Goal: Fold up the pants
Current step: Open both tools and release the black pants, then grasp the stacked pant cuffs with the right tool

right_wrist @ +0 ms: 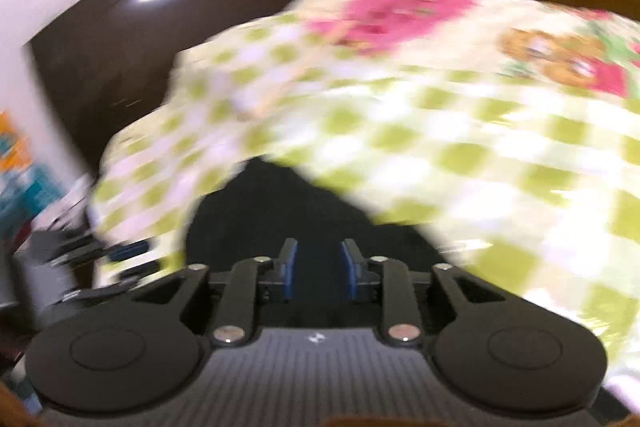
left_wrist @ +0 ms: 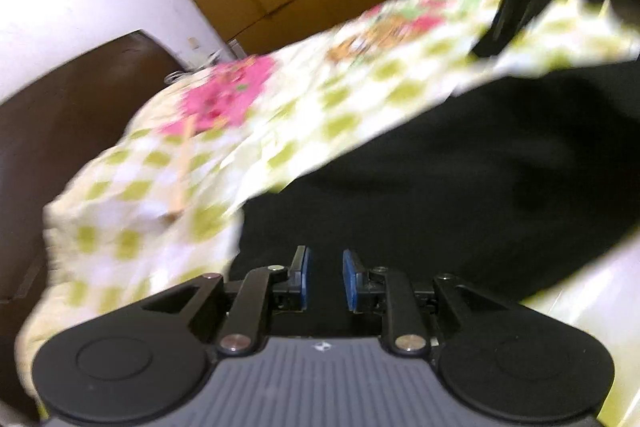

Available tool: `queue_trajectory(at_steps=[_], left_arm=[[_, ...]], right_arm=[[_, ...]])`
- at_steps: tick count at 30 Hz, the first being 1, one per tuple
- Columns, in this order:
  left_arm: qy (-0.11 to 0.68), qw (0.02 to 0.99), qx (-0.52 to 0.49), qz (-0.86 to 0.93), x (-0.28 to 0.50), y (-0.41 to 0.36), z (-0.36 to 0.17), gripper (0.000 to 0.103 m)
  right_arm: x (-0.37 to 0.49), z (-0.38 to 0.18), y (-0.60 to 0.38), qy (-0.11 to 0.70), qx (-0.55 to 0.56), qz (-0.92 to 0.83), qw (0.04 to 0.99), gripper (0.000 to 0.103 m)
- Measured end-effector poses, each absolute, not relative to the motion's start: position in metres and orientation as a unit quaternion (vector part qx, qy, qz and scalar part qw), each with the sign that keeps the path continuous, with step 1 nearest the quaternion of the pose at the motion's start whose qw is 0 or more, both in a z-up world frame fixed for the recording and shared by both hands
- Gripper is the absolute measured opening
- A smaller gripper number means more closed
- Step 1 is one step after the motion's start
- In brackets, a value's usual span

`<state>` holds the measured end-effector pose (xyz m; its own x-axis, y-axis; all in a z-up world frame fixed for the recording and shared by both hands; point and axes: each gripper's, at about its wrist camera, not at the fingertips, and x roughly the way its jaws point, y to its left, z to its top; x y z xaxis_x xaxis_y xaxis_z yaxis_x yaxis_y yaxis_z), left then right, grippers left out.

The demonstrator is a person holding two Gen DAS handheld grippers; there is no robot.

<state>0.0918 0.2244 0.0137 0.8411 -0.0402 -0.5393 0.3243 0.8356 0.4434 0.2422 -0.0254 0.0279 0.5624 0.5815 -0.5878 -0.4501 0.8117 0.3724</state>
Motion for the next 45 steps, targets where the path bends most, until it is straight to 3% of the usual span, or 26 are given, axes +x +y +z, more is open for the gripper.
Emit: queue_trajectory(at_steps=[7, 12, 18, 20, 24, 31, 38, 45], left_arm=[[0.274, 0.917, 0.224, -0.182, 0.127, 0.161, -0.02, 0.035], [0.282, 0.909, 0.233, -0.201, 0.13, 0.148, -0.033, 0.035], [0.296, 0.905, 0.232, -0.197, 0.128, 0.147, -0.043, 0.035], [0.298, 0.905, 0.232, -0.194, 0.128, 0.146, -0.047, 0.036], [0.29, 0.902, 0.257, -0.189, 0.126, 0.14, -0.049, 0.035], [0.253, 0.915, 0.227, -0.216, 0.113, 0.113, -0.019, 0.036], [0.233, 0.887, 0.232, -0.323, 0.09, 0.03, -0.02, 0.037], [0.246, 0.842, 0.29, -0.383, 0.069, -0.046, -0.041, 0.036]], right_arm=[[0.311, -0.042, -0.065, 0.466, 0.251, 0.334, 0.78, 0.027], [0.334, -0.066, -0.058, 0.477, 0.311, 0.357, 0.74, 0.028], [0.353, -0.08, -0.089, 0.428, 0.469, 0.335, 0.696, 0.031], [0.357, -0.08, -0.107, 0.388, 0.511, 0.311, 0.701, 0.022], [0.358, -0.06, -0.124, 0.365, 0.494, 0.289, 0.734, 0.021], [0.249, -0.001, -0.141, 0.343, 0.363, 0.27, 0.823, 0.022], [0.112, -0.021, -0.23, 0.379, 0.392, 0.076, 0.835, 0.022], [-0.012, -0.033, -0.342, 0.323, 0.465, -0.135, 0.813, 0.029]])
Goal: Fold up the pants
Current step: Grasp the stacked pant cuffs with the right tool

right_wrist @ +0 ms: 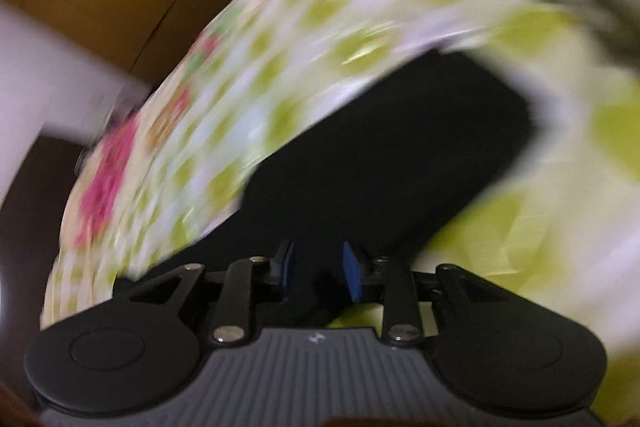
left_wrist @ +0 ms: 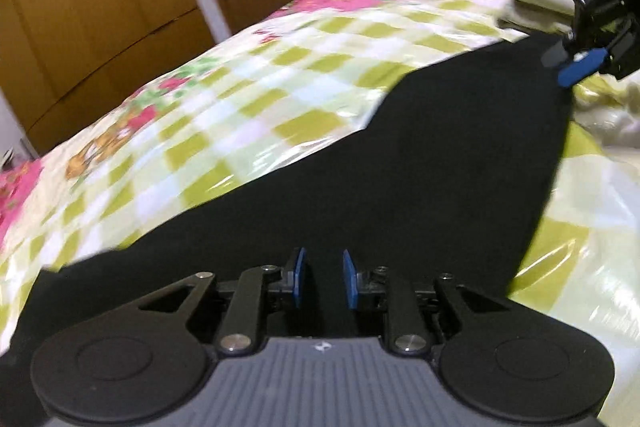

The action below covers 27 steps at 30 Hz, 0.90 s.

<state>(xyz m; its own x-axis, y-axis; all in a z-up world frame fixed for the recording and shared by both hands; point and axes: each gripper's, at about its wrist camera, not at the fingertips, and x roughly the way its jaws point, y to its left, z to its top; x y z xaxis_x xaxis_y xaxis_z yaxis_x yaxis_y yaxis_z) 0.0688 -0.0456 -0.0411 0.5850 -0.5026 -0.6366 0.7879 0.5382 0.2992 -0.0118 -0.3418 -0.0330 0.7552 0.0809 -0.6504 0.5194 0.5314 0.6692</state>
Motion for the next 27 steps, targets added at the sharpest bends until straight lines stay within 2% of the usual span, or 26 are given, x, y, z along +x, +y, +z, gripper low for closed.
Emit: queue_trajectory(at_steps=[3, 5, 13, 24, 27], left_arm=[[0.249, 0.833, 0.296, -0.396, 0.065, -0.067, -0.034, 0.036], [0.251, 0.827, 0.305, -0.401, 0.06, -0.077, -0.032, 0.036], [0.243, 0.812, 0.322, -0.421, 0.039, -0.106, -0.027, 0.036], [0.246, 0.807, 0.322, -0.43, 0.035, -0.112, -0.032, 0.037], [0.246, 0.808, 0.321, -0.429, 0.035, -0.112, -0.032, 0.037]], right_arm=[[-0.039, -0.043, -0.372, 0.276, 0.508, -0.17, 0.798, 0.03], [-0.042, -0.049, -0.382, 0.262, 0.518, -0.17, 0.796, 0.037], [-0.055, -0.067, -0.392, 0.234, 0.573, -0.158, 0.769, 0.039], [-0.046, -0.054, -0.397, 0.209, 0.539, -0.17, 0.799, 0.038], [-0.043, -0.059, -0.4, 0.226, 0.548, -0.174, 0.786, 0.038]])
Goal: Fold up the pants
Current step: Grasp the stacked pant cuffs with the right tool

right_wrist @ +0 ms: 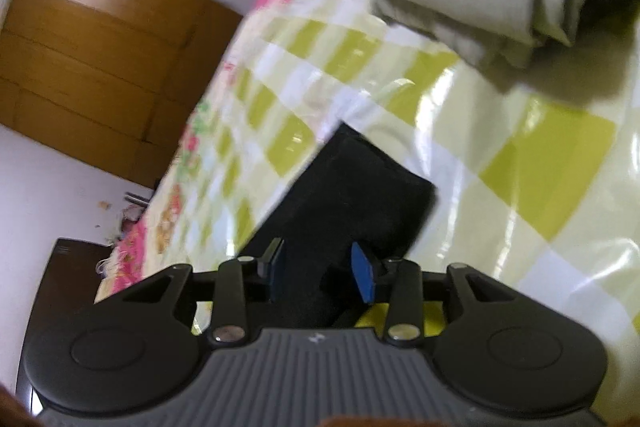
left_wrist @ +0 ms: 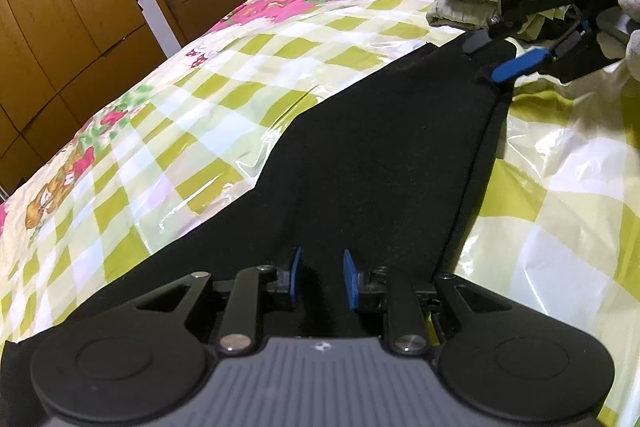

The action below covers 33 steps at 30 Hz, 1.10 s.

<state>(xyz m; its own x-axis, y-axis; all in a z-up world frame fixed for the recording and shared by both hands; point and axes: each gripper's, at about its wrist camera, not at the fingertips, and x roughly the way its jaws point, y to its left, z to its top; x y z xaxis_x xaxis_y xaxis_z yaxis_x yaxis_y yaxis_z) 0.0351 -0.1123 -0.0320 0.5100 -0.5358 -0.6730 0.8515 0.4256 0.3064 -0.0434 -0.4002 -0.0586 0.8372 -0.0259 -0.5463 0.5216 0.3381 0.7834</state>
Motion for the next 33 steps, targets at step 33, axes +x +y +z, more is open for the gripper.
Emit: queue_trajectory(at_steps=[33], left_arm=[[0.243, 0.807, 0.323, -0.43, 0.035, -0.117, -0.035, 0.038]], right_arm=[[-0.042, -0.047, -0.411, 0.245, 0.49, -0.218, 0.808, 0.02]])
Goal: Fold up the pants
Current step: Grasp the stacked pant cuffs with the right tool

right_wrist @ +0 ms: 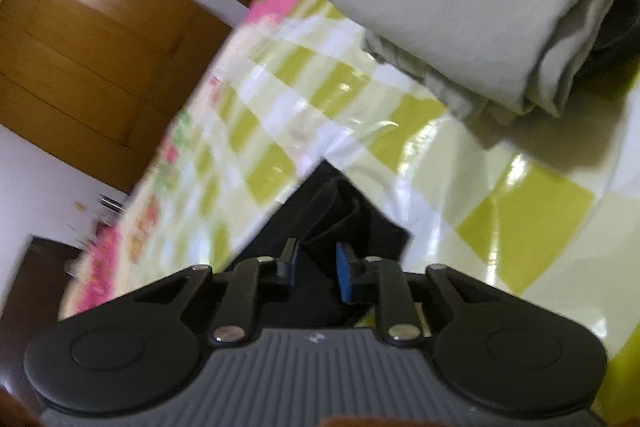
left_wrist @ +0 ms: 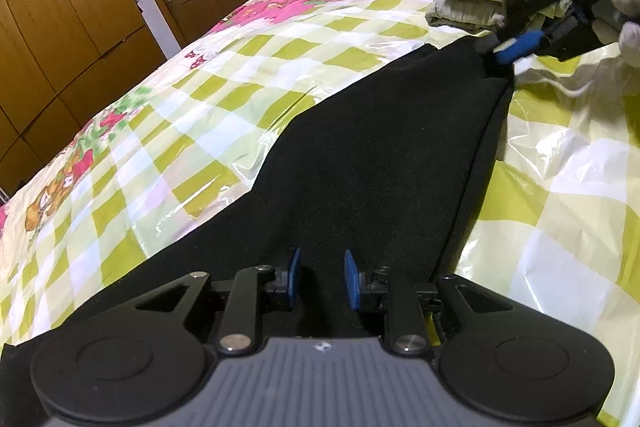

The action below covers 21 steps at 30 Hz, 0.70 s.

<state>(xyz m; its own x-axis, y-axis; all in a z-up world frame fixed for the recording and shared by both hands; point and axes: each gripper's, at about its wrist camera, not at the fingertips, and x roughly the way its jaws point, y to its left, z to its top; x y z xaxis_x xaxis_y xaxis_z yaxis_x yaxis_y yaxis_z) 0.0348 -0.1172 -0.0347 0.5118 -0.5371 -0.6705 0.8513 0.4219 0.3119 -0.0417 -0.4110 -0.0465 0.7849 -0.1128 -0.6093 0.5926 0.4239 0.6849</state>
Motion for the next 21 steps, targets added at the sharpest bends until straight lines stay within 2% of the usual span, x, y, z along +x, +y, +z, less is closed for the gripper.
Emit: queue_trajectory(at_steps=[1, 10, 13, 21], left_arm=[[0.244, 0.807, 0.321, -0.43, 0.036, -0.117, -0.035, 0.038], [0.245, 0.807, 0.322, -0.43, 0.036, -0.118, -0.037, 0.039], [0.243, 0.807, 0.325, -0.43, 0.035, -0.118, -0.037, 0.039], [0.225, 0.805, 0.312, -0.452, 0.022, -0.11, -0.016, 0.042]], right_arm=[[-0.043, -0.046, -0.409, 0.253, 0.481, -0.227, 0.808, 0.024], [-0.049, -0.047, -0.407, 0.251, 0.45, -0.246, 0.821, 0.024], [-0.047, -0.042, -0.409, 0.238, 0.445, -0.234, 0.831, 0.008], [-0.068, -0.01, -0.434, 0.158, 0.52, -0.163, 0.824, 0.005]])
